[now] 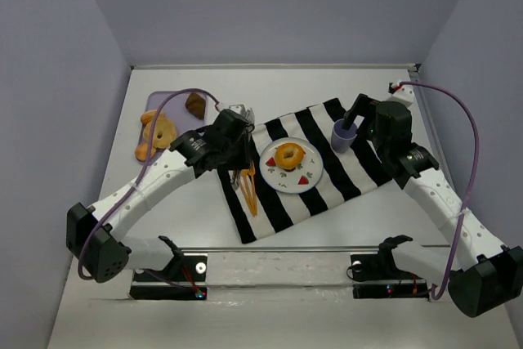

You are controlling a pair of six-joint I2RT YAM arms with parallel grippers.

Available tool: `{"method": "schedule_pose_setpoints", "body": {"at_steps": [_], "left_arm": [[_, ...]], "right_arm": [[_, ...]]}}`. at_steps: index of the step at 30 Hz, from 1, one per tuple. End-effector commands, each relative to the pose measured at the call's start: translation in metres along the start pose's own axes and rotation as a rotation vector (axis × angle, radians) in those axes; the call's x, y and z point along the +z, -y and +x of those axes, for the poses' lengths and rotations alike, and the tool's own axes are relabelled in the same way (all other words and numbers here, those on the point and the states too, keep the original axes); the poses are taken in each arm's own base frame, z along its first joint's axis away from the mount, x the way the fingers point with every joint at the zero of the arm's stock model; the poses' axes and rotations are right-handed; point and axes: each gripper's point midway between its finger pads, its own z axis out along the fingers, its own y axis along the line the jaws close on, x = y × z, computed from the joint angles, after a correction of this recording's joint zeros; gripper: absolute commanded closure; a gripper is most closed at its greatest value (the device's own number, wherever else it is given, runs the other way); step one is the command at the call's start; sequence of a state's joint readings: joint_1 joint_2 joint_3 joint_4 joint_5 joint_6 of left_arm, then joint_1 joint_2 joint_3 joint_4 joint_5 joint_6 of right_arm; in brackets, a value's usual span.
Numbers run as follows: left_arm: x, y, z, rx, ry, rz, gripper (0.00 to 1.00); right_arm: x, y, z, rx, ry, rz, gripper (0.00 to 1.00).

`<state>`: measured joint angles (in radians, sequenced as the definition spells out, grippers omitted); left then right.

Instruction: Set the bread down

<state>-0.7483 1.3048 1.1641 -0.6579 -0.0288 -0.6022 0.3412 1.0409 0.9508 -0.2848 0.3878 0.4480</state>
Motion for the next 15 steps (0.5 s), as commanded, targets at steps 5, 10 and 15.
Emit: {"method": "schedule_pose_setpoints", "body": {"at_steps": [5,10,15], "left_arm": [[-0.047,-0.107,0.001,-0.278,0.162,-0.445,0.64],[-0.046,-0.143,0.053,-0.471,0.146,-0.492,0.65],[-0.023,-0.155,0.103,-0.613,0.093,-0.452,0.58]], "right_arm": [[-0.006,0.0,-0.013,0.008,0.04,-0.006,0.0],[-0.005,0.0,-0.011,0.009,0.036,-0.004,0.0],[-0.002,-0.001,-0.01,0.007,0.028,-0.001,0.0]]}}
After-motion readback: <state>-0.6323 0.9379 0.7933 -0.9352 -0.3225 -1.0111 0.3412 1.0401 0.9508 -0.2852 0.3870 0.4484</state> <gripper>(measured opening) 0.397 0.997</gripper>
